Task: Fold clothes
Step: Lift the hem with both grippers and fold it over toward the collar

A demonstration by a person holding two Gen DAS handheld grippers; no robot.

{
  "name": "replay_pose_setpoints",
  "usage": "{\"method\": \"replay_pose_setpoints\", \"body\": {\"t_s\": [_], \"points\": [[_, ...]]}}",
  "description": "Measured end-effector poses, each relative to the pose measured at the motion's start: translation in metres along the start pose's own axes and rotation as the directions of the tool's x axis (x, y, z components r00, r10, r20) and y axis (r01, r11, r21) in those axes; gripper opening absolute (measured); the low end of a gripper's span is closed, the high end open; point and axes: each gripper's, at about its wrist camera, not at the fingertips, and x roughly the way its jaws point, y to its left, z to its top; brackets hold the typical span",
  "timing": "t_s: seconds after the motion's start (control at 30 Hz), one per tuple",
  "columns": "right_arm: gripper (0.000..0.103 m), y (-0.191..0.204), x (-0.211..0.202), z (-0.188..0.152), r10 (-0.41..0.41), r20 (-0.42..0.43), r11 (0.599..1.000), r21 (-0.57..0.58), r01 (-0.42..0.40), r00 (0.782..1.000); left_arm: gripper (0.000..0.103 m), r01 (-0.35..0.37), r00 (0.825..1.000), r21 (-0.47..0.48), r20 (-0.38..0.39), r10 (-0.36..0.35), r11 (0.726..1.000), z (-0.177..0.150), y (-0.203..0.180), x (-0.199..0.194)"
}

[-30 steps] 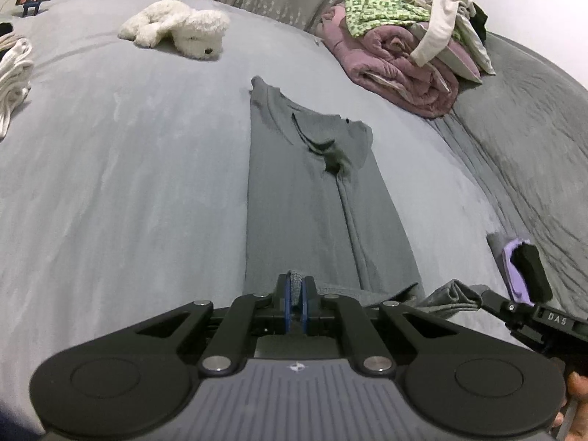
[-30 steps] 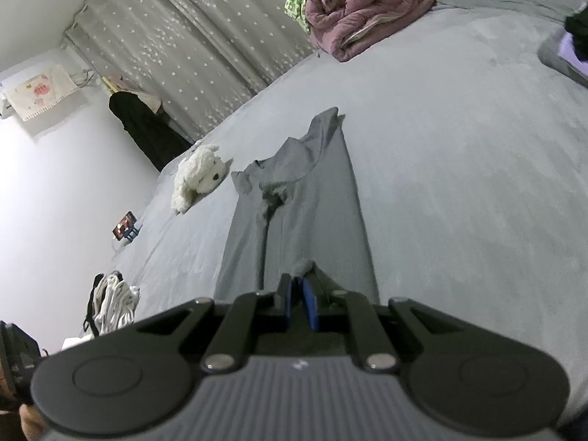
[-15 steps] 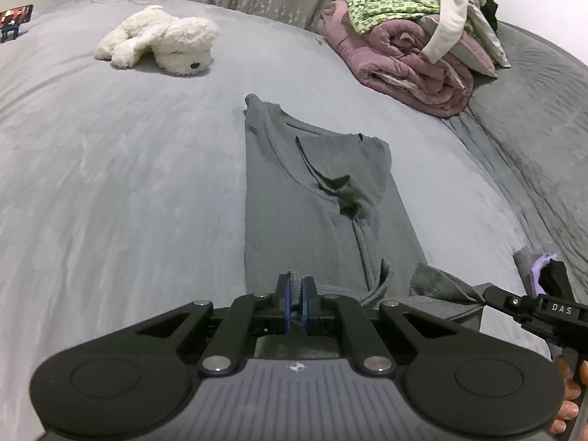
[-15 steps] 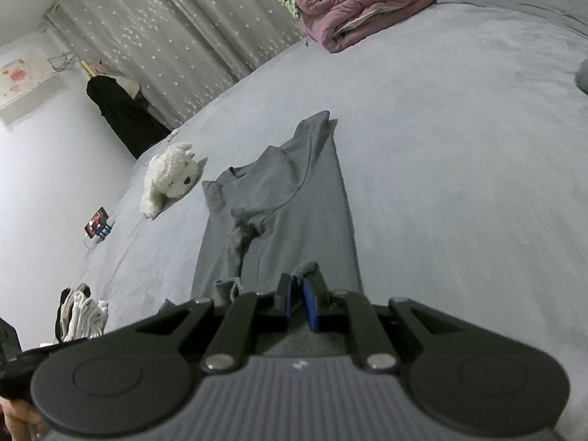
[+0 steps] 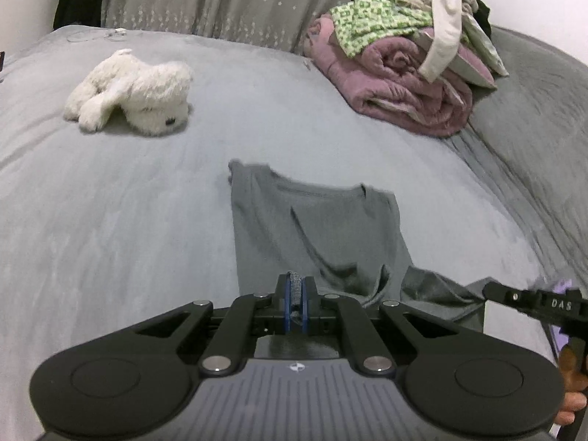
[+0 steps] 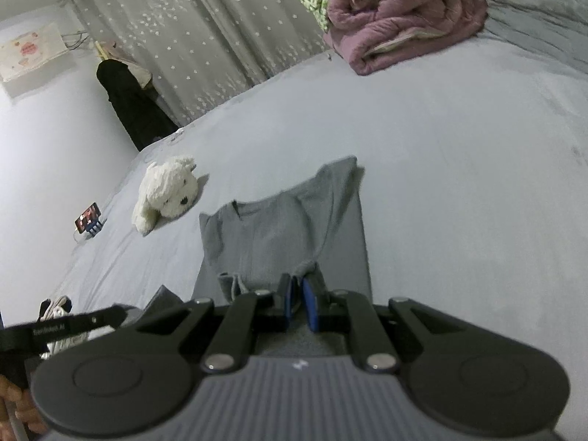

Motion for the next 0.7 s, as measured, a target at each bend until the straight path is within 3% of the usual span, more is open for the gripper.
{"method": "replay_pose_setpoints", "body": {"t_s": [0.27, 0.7], "points": [[0.009, -0.001, 0.053, 0.05, -0.005, 0.004, 0.999, -0.051, 0.006, 1.0, 0.004, -0.017, 0.998, -0.016, 0.066, 0.018, 1.0, 0.049, 0.004, 0.042], [0.009, -0.014, 0.146, 0.103, -0.064, -0.02, 0.998, -0.022, 0.064, 0.998, 0.003, -0.08, 0.994, -0.013, 0.077, 0.081, 0.997, 0.1, 0.021, 0.133]]}}
